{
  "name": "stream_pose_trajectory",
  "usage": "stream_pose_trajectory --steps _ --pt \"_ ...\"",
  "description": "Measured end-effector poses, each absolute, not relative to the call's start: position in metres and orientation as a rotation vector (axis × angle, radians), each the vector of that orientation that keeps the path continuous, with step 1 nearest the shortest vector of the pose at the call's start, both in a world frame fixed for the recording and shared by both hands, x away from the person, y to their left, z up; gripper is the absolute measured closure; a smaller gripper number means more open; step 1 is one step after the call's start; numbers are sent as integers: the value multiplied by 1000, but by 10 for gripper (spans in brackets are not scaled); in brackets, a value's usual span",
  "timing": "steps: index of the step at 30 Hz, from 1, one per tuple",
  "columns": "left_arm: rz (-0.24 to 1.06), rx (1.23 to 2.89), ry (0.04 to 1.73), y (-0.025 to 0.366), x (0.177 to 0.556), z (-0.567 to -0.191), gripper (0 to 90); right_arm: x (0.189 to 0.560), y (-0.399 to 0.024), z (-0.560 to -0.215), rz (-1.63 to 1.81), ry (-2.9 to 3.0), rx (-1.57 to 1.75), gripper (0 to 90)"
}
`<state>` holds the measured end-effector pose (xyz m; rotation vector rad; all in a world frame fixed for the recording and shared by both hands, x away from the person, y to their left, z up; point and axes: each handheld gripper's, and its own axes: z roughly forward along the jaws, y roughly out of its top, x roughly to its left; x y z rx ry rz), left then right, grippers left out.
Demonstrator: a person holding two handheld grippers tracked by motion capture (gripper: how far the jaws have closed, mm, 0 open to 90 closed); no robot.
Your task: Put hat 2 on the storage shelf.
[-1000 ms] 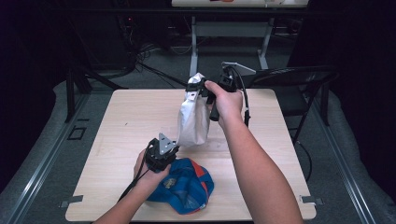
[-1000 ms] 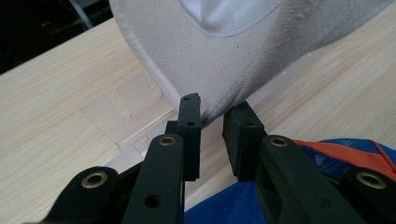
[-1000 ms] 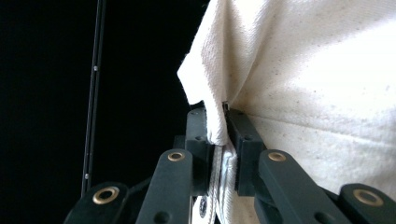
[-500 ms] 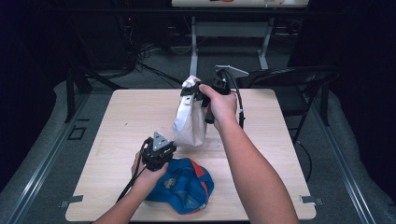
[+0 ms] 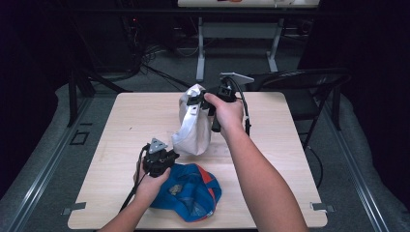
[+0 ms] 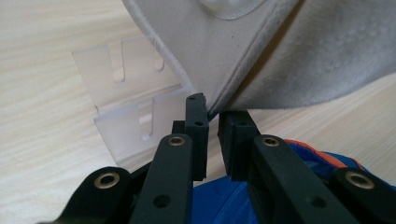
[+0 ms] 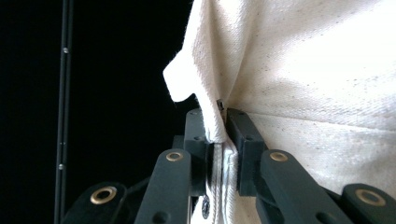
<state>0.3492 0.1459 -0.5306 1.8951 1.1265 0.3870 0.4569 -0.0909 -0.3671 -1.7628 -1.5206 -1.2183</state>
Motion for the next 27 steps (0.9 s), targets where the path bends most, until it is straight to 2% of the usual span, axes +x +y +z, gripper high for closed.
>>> stream_pose_trajectory --steps 7,11,18,21,27 --pt "395 1954 1122 144 350 -537 844 457 -85 -375 -1174 -1571 -1771 793" --pt "345 1998 1161 145 353 -541 845 458 -84 -381 -1150 -1590 -1780 793" --pt "365 1977 1149 145 351 -543 836 459 -86 -389 -1139 -1585 -1795 792" --pt "346 1975 1148 147 350 -541 810 459 -89 -388 -1148 -1578 -1804 787" --pt "378 1949 1083 151 341 -536 655 457 -94 -388 -1171 -1575 -1798 748"
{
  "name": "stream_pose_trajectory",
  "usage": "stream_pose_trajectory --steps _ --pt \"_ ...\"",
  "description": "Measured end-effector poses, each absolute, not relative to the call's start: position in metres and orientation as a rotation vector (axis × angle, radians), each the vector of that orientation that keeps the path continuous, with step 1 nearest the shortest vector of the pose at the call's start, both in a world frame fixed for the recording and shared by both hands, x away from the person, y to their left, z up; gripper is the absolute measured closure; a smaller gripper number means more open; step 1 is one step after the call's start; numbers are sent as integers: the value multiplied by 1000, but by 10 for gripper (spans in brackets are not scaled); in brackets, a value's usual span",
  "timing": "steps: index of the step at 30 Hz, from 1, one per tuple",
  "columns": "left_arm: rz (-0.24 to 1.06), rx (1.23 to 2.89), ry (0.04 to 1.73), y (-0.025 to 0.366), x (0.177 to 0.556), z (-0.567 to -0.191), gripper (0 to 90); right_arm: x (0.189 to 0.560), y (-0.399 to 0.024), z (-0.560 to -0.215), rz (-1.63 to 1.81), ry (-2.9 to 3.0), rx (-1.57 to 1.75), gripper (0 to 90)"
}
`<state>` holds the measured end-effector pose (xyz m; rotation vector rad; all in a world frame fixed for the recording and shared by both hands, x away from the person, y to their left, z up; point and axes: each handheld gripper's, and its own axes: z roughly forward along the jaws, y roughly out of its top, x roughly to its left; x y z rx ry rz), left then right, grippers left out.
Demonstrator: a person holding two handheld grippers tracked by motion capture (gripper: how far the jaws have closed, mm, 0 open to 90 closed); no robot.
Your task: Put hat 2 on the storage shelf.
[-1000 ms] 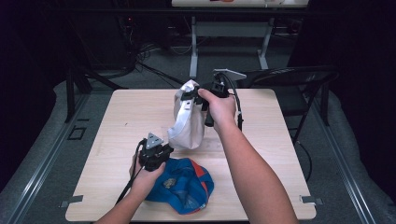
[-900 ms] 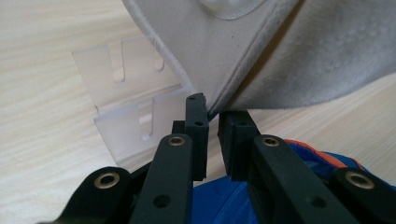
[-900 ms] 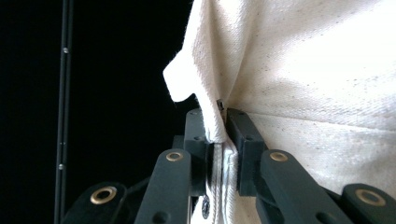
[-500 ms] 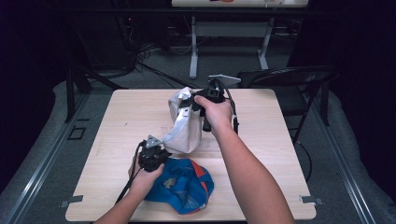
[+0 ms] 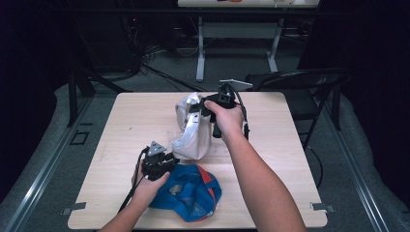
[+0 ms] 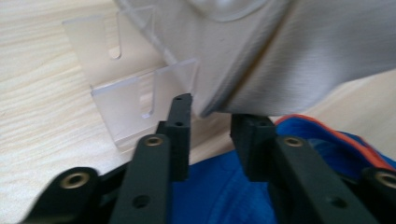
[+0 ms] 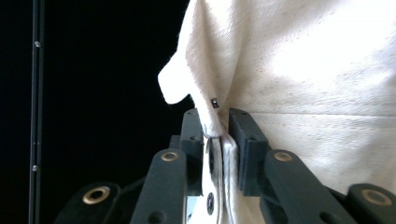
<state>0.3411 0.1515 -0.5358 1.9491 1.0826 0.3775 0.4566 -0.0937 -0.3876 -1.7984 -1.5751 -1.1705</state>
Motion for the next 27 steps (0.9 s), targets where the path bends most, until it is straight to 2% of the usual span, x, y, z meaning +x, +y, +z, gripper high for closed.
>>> stream_pose_trajectory --steps 10,17,21,27 --pt "405 1945 1033 173 319 -525 517 446 -100 -378 -1227 -1665 -1803 633" --pt "431 1927 1057 199 312 -525 494 437 -110 -369 -1272 -1733 -1789 560" --pt "477 1921 1113 212 308 -528 444 428 -113 -365 -1285 -1814 -1783 553" --pt "488 1919 1155 228 306 -528 449 408 -114 -361 -1317 -2017 -1761 534"
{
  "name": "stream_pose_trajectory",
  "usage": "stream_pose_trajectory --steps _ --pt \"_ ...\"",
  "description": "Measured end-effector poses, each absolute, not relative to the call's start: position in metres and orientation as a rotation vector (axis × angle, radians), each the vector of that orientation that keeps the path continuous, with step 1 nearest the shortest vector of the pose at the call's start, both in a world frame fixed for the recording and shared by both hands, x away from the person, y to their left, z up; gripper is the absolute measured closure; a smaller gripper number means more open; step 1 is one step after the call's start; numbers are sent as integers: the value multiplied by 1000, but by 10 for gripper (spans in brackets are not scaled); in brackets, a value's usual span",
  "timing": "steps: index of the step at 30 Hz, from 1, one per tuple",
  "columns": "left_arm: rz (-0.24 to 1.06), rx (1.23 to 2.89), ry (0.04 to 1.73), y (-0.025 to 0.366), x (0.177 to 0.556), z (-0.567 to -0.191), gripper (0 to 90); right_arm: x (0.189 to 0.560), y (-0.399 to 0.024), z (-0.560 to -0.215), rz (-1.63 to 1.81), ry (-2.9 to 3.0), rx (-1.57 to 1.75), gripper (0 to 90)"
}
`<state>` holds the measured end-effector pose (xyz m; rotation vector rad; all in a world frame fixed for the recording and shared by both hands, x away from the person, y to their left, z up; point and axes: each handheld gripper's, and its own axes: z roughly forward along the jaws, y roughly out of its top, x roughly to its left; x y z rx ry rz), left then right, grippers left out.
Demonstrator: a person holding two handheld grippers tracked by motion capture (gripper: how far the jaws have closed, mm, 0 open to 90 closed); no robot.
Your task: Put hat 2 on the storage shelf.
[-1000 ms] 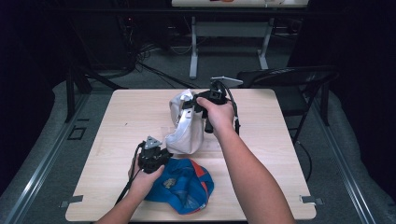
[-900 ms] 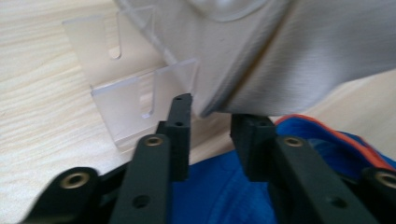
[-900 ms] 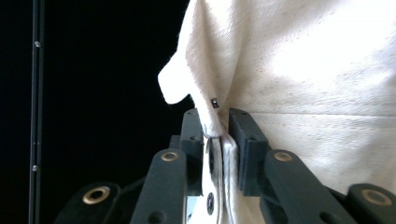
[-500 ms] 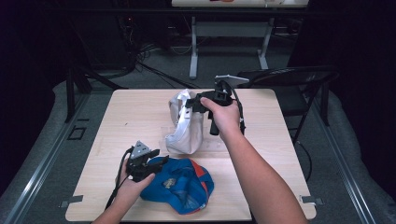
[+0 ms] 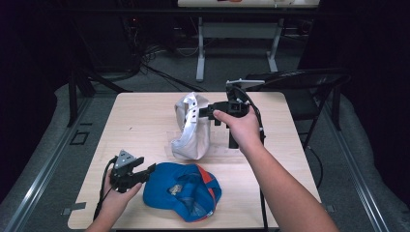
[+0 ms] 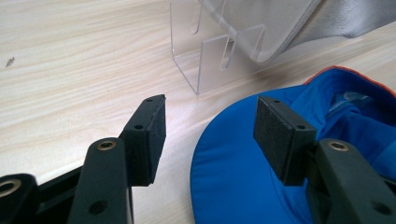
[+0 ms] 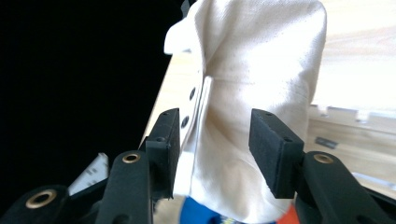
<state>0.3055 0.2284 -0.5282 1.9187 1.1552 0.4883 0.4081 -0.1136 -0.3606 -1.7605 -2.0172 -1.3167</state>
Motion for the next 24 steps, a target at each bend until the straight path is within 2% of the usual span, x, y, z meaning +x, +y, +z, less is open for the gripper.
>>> stream_pose_trajectory --steps 13,16,24 --pt "547 1887 1230 250 309 -534 466 367 -134 -375 -1368 -2145 -1700 534" --pt "568 1873 1249 252 310 -535 428 358 -142 -384 -1400 -2148 -1685 528" --pt "548 1873 1250 254 313 -536 403 338 -165 -414 -1436 -2106 -1702 479"
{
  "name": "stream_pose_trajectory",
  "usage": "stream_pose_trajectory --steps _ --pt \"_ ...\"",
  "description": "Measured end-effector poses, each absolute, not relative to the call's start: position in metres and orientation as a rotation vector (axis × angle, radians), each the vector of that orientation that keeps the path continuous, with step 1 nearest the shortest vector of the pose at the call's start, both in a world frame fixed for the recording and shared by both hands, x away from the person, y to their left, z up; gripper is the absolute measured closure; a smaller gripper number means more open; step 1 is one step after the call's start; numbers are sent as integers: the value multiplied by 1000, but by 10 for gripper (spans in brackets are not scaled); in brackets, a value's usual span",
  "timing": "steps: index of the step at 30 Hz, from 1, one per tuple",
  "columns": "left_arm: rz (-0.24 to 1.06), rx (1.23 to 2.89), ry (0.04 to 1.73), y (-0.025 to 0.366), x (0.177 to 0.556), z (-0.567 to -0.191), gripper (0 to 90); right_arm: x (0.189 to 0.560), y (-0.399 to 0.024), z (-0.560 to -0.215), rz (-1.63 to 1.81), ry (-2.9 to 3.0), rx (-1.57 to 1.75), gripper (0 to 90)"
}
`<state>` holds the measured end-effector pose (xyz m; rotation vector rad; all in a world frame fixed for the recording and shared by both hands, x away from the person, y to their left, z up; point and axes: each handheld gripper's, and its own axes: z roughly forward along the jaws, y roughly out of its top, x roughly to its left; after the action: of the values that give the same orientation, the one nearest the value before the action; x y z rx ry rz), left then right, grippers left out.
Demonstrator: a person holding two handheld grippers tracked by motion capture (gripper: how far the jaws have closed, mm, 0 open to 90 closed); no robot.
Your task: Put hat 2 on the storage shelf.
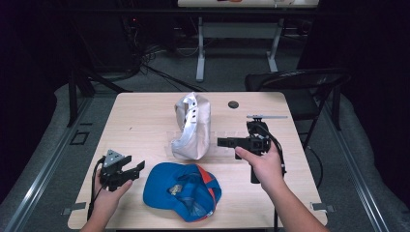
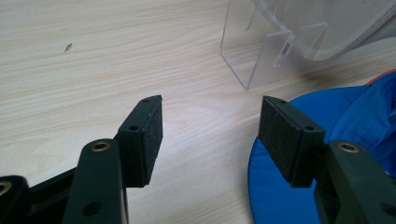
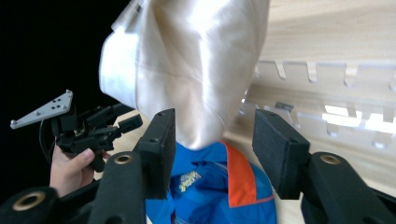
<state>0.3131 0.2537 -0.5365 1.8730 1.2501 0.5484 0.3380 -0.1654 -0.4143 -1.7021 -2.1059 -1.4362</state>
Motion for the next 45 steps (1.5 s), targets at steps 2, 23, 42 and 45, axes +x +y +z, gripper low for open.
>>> stream_pose_trajectory --steps 2,23,42,45 --pt "534 1869 1246 254 313 -537 403 333 -170 -424 -1432 -2101 -1691 446" --pt "509 1948 1171 240 310 -540 493 287 -168 -527 -1218 -2129 -1761 601" --pt "546 1977 1164 239 309 -543 479 276 -150 -556 -1128 -2032 -1652 551" --pt "544 1980 1161 238 309 -544 477 276 -149 -559 -1133 -2003 -1638 551"
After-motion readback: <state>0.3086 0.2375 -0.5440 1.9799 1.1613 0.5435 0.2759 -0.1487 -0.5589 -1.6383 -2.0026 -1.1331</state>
